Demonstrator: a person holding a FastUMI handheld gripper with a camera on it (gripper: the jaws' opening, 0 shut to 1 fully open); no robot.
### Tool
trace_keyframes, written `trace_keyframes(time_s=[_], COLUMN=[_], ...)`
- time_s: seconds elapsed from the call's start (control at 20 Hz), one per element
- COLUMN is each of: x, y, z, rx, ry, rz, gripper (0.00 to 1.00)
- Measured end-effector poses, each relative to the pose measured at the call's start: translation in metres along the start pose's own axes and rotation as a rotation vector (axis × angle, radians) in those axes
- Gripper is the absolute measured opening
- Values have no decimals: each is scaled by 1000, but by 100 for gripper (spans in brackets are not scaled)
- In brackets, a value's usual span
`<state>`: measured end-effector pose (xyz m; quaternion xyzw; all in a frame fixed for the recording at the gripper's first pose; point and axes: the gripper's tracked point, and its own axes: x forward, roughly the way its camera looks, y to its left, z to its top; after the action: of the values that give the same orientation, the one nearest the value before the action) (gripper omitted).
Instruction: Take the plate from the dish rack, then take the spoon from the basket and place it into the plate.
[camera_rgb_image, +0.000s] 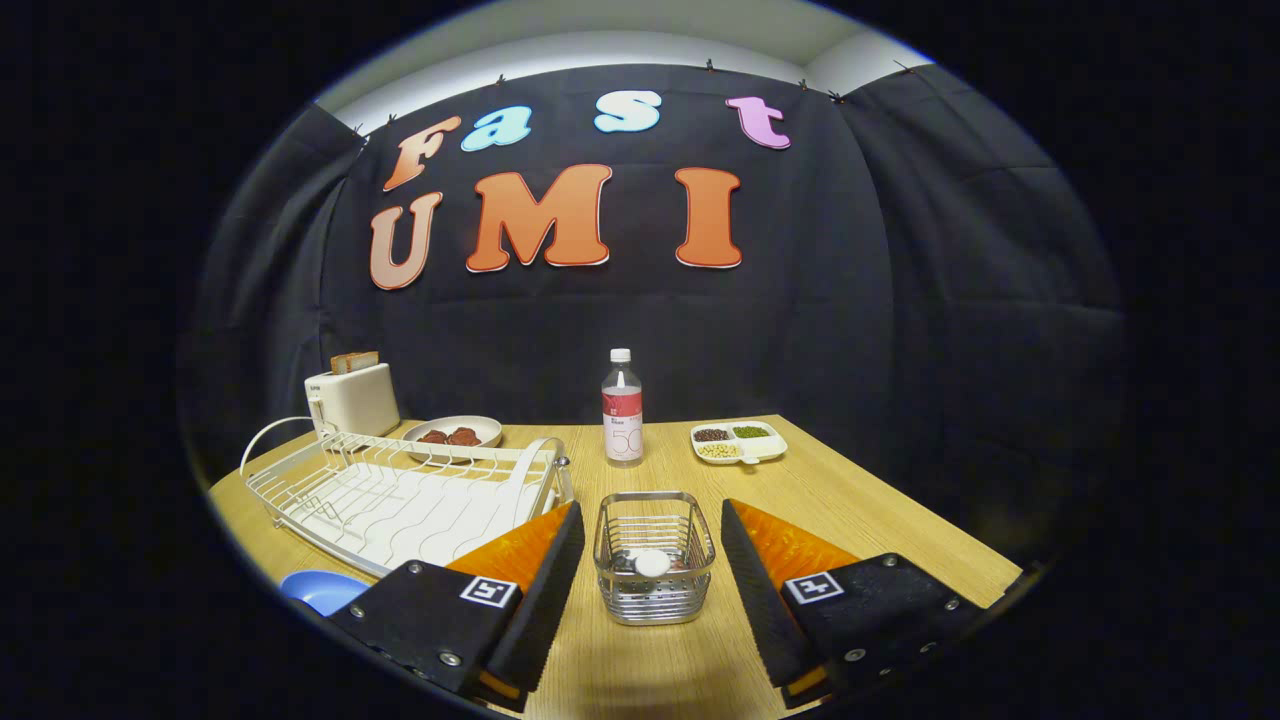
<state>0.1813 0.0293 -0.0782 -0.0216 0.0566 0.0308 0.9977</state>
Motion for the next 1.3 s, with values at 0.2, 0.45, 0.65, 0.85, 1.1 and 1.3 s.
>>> trace_keyframes(time_s=[0.2, 0.45, 0.65, 0.85, 1.1, 1.3], x=[9, 13, 14, 14, 6, -6], y=[-1, 1, 9, 10, 8, 5], z=[-7, -14, -11, -6, 8, 25], rx=[-8, -18, -2, -6, -19, -29], ry=[9, 26, 12, 7, -6, -27], rz=[9, 25, 53, 54, 53, 49], gripper=[59, 31, 14, 8, 8, 8])
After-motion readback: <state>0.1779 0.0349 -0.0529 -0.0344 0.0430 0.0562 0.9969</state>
